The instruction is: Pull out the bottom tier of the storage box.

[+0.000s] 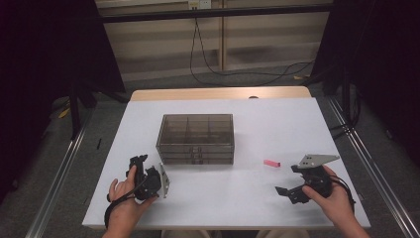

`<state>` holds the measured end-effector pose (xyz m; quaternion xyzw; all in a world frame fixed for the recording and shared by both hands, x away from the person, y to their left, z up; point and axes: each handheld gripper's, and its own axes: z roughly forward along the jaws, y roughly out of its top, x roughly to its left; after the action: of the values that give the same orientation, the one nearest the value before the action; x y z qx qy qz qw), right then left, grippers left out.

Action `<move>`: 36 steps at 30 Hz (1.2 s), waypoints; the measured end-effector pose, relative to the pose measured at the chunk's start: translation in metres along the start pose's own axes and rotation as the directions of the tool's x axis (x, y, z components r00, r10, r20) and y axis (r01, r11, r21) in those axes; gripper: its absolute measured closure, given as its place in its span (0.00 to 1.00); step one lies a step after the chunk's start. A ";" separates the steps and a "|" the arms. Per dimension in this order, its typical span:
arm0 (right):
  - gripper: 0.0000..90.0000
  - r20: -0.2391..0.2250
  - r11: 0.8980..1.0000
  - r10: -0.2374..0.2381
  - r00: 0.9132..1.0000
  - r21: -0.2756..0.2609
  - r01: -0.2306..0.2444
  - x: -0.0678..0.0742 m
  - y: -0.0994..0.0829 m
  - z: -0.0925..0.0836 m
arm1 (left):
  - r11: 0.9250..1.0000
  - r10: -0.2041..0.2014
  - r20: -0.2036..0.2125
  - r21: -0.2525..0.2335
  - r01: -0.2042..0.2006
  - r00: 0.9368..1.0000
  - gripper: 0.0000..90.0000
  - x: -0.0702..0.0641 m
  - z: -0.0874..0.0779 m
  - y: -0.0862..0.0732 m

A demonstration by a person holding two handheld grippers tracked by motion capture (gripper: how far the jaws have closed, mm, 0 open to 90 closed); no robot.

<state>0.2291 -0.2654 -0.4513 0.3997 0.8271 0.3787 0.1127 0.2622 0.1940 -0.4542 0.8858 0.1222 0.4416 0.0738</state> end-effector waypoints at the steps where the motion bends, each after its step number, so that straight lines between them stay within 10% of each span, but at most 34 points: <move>1: 0.03 0.001 1.000 0.000 1.000 0.000 0.000 0.000 0.000 0.000 | 1.000 0.013 -0.005 0.000 -0.013 1.000 0.14 0.001 -0.001 0.001; 36: 0.03 0.001 1.000 0.001 1.000 -0.005 -0.001 0.000 0.000 -0.001 | 0.992 0.107 -0.065 -0.060 -0.111 0.992 0.18 -0.009 -0.003 0.028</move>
<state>0.2289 -0.2654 -0.4506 0.4000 0.8259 0.3806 0.1142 0.2591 0.1646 -0.4530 0.8742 0.0619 0.4758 0.0738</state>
